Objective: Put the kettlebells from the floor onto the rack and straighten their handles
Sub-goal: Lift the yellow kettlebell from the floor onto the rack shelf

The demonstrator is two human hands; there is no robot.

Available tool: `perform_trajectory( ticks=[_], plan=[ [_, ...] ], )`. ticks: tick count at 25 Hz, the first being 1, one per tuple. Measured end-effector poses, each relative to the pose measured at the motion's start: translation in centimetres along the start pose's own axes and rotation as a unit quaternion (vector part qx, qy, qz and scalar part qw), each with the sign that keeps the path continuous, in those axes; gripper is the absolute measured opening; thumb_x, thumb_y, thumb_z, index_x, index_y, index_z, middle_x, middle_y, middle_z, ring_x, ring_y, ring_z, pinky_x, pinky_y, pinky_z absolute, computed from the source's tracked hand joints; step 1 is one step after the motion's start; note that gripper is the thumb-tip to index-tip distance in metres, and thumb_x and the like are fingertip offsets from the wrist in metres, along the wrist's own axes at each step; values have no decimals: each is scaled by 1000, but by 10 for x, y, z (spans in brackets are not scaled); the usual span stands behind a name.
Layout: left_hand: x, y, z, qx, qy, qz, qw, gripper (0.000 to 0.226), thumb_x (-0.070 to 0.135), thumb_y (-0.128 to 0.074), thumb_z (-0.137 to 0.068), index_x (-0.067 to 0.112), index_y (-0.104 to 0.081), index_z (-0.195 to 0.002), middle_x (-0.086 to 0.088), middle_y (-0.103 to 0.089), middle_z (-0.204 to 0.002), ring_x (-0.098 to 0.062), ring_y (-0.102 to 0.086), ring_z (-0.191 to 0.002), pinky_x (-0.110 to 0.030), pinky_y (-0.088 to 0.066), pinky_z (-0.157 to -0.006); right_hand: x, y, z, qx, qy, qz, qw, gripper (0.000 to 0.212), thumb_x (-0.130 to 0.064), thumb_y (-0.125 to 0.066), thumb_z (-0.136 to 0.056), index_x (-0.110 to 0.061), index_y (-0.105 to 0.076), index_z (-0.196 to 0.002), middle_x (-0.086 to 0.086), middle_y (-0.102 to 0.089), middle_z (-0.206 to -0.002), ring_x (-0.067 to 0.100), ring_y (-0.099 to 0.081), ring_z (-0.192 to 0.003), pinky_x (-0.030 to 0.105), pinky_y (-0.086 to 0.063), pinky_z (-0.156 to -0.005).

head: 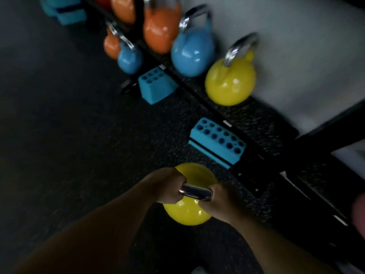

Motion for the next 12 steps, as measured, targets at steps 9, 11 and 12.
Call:
perform_trajectory(
  ticks=[9,11,12],
  plan=[
    [87,178,-164,119,-222,-107,962,12,27,-68,-76,16,-65,-77,-12,-71,-82,-35,-67,-76,-32,-40,-55,59,198,-43,260,-54,57,962,25,-36,-66,-64,-11,-67,-63,9,-68,-59,28,-66,-57,28,-46,-48],
    [103,201,-196,120,-256,-135,950,17,30,-68,-78,15,-68,-86,-12,-73,-90,-34,-68,-83,-36,-46,-59,71,223,-52,291,-98,66,950,24,-33,-71,-67,-10,-72,-72,13,-71,-67,31,-68,-64,33,-51,-55],
    [110,209,-210,121,-270,-146,944,19,30,-68,-79,14,-69,-90,-12,-72,-91,-33,-67,-84,-36,-44,-59,77,233,-55,306,-111,67,943,23,-32,-72,-67,-10,-73,-75,14,-72,-69,33,-69,-67,34,-52,-57]
  ],
)
Point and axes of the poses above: each hand's wrist, its own z-axis away from the middle knuckle, its own y-axis out of the back of the hand, x = y × z, the point moved 3 cm from there along -z, towards the middle knuckle
